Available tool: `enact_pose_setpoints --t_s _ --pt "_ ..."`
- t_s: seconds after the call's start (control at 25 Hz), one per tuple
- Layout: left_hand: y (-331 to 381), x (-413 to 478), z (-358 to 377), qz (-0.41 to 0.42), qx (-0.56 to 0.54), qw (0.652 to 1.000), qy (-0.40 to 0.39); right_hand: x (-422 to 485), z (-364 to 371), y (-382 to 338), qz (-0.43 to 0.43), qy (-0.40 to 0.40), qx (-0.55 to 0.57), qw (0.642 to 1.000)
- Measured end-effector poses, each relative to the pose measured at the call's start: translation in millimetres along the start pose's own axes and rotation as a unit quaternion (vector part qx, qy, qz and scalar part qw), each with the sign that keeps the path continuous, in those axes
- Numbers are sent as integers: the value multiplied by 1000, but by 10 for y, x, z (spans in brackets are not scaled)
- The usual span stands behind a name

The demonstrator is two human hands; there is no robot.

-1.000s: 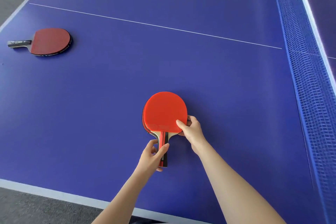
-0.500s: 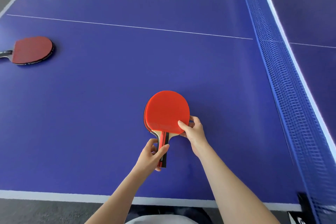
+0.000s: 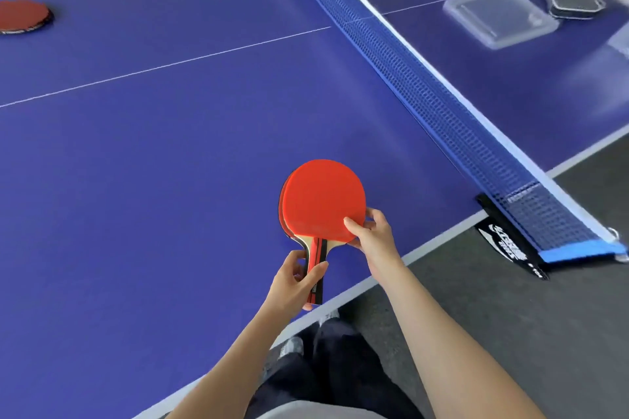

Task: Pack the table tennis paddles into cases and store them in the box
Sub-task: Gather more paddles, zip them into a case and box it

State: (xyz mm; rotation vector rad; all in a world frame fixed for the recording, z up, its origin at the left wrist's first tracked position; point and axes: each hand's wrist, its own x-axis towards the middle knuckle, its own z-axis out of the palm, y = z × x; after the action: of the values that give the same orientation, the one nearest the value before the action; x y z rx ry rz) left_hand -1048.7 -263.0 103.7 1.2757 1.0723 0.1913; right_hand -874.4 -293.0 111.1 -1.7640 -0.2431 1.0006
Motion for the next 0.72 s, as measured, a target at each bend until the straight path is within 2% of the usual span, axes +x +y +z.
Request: enact_pose_setpoints --t_s 0.32,0.52,0.72 --pt "-54 -262 804 18 110 984 -140 -624 -1065 453 23 132 125 983" --pt "-176 -475 1498 41 157 971 -175 -952 -1774 776 34 183 173 967" --pt "-339 -794 2566 45 169 962 -210 -1321 -2850 1090 30 224 192 955"
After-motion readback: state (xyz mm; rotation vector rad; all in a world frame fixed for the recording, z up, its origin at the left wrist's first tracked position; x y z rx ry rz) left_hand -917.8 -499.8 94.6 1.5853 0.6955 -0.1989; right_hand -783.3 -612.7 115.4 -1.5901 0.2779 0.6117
